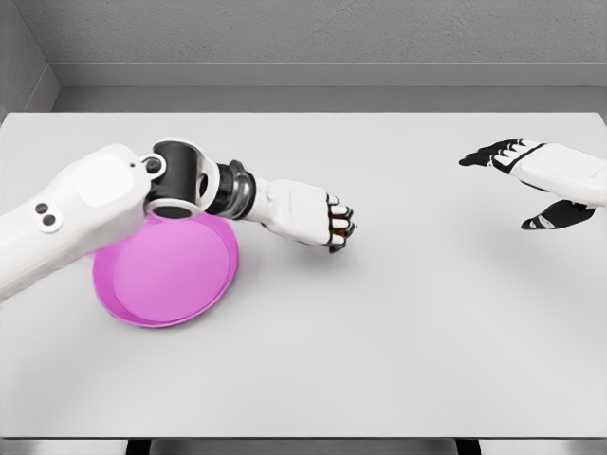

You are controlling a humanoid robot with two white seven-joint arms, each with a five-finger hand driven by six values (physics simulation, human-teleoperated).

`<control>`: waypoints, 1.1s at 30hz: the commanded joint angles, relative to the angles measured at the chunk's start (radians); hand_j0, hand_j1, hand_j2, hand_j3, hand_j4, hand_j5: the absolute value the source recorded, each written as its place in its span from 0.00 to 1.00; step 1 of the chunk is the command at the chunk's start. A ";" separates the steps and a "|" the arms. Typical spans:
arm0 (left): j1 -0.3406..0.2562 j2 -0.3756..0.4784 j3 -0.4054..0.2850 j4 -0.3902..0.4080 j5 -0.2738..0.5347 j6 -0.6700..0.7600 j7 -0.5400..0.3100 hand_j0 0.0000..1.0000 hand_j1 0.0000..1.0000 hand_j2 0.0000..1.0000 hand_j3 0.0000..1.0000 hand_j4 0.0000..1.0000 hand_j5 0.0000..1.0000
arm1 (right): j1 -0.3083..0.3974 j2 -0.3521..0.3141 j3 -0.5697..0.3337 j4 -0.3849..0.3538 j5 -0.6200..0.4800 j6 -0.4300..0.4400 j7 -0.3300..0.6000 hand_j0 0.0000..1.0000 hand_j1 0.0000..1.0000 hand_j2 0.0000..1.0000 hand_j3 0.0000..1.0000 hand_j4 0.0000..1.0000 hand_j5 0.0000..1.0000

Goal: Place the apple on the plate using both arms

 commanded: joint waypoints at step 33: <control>0.109 0.551 0.077 -0.252 0.135 0.002 -0.015 1.00 1.00 1.00 1.00 1.00 1.00 | 0.000 -0.002 0.000 0.000 -0.005 0.002 0.000 1.00 1.00 1.00 1.00 1.00 1.00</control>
